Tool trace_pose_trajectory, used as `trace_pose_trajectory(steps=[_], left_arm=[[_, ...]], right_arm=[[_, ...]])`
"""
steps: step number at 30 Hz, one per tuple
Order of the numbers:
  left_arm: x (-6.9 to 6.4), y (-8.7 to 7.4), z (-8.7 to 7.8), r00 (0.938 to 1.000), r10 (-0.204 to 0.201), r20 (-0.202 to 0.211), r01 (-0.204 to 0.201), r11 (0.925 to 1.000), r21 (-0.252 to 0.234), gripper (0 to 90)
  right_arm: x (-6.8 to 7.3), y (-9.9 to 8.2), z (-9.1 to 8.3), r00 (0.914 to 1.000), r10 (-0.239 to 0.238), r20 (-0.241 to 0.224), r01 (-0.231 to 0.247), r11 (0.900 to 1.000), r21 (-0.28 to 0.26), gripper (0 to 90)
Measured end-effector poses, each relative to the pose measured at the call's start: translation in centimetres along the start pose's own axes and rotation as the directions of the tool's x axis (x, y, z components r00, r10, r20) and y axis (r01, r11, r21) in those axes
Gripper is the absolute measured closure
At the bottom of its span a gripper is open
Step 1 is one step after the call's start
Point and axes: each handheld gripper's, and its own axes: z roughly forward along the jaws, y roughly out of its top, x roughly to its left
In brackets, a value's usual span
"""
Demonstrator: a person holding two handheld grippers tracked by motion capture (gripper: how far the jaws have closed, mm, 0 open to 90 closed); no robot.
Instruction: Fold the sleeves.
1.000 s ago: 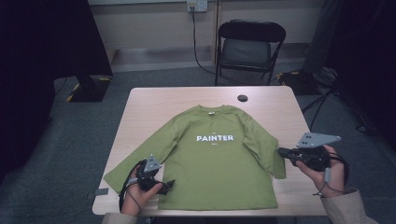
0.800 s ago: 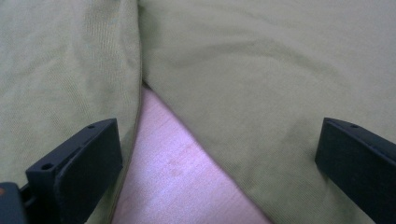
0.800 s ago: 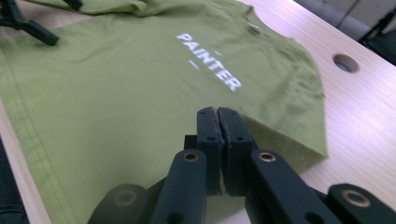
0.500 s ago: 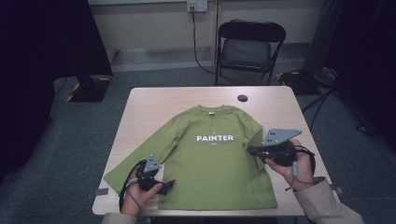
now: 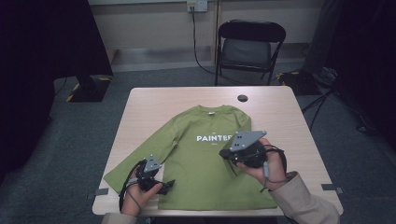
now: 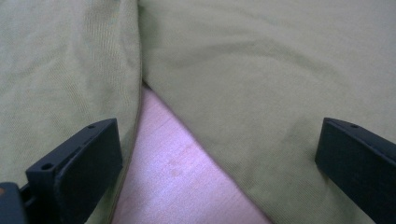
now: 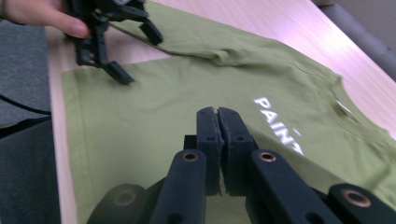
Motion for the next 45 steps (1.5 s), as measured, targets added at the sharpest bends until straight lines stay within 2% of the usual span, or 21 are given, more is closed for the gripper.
trace_pose_trajectory(steps=[6, 11, 21, 32, 37, 42, 45], left_arm=[[0.0, 0.0, 0.0, 1.0, 0.0, 0.0, 0.0, 1.0, 0.0, 0.0], [0.0, 0.0, 0.0, 1.0, 0.0, 0.0, 0.0, 1.0, 0.0, 0.0], [0.0, 0.0, 0.0, 1.0, -0.001, -0.001, 0.001, 1.0, -0.002, 0.0], [0.0, 0.0, 0.0, 1.0, -0.001, -0.001, 0.001, 1.0, -0.002, 0.0], [0.0, 0.0, 0.0, 1.0, -0.001, -0.001, 0.001, 1.0, -0.002, 0.0], [0.0, 0.0, 0.0, 1.0, -0.001, -0.001, 0.001, 1.0, -0.002, 0.0], [0.0, 0.0, 0.0, 1.0, -0.001, -0.001, 0.001, 1.0, -0.002, 0.0]], right_arm=[[1.2, 1.4, 1.3, 0.9984, -0.052, -0.019, 0.053, 0.9985, 0.012, 87.7], [2.2, 2.5, 2.5, 0.9961, -0.078, -0.041, 0.079, 0.9969, 0.007, 87.7], [4.7, 3.7, 5.8, 0.9855, -0.121, -0.119, 0.122, 0.9925, 0.004, 87.4], [6.2, 3.3, 8.7, 0.977, -0.113, -0.181, 0.117, 0.993, 0.013, 87.4], [6.4, 2.7, 9.4, 0.9768, -0.097, -0.191, 0.101, 0.9948, 0.011, 86.9], [6.4, 2.2, 10.1, 0.978, -0.065, -0.198, 0.067, 0.9977, 0.004, 82.4], [6.2, 1.9, 10.7, 0.9799, -0.041, -0.195, 0.042, 0.9991, -0.001, 75.2]])
